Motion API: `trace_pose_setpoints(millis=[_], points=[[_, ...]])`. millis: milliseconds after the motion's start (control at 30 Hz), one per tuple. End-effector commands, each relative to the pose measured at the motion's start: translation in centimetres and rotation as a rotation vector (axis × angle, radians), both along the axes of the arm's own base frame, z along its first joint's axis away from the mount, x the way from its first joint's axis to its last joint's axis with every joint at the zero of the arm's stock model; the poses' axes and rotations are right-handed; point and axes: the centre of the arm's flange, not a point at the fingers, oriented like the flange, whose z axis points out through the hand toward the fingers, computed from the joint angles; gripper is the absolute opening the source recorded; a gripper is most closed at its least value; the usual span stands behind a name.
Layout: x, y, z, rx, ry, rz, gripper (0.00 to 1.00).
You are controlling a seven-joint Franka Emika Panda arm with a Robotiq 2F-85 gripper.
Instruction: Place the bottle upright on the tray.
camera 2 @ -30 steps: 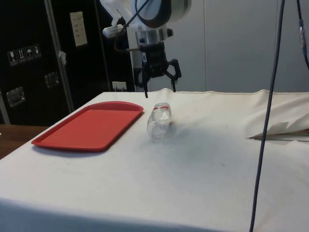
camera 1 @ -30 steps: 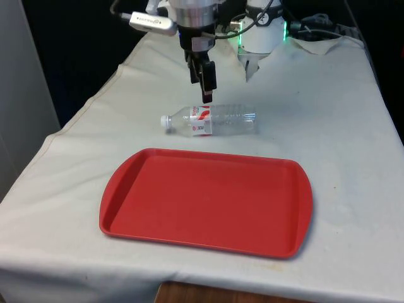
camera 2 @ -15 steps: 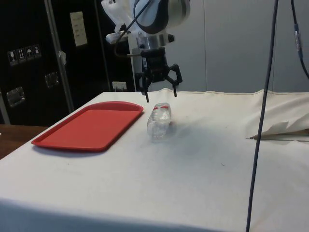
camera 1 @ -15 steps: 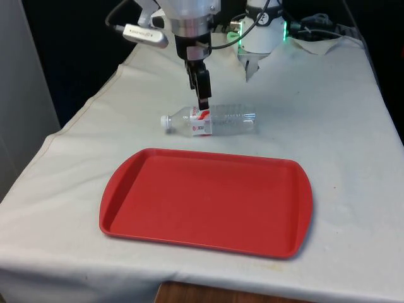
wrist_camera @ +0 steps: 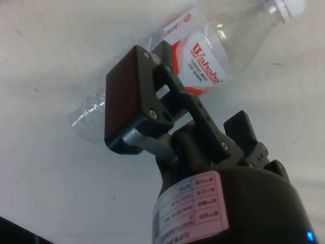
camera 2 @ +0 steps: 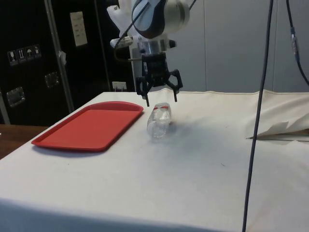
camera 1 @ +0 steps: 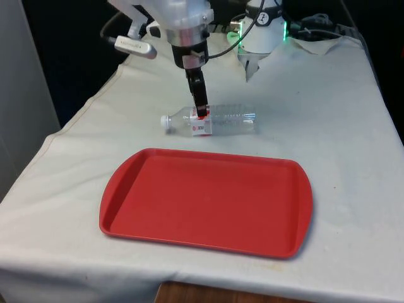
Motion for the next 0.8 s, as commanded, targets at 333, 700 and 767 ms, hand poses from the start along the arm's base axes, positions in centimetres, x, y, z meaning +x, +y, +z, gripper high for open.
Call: trace_pose_setpoints(millis=[333,700,767], points=[[0.6,-0.7,-0.9,0.087,-0.01,-0.027,1.0],[0.6,-1.6,-1.0,0.151,-0.008,-0.044,1.0],[0.6,-1.8,-1.0,0.163,-0.006,-0.048,1.0]])
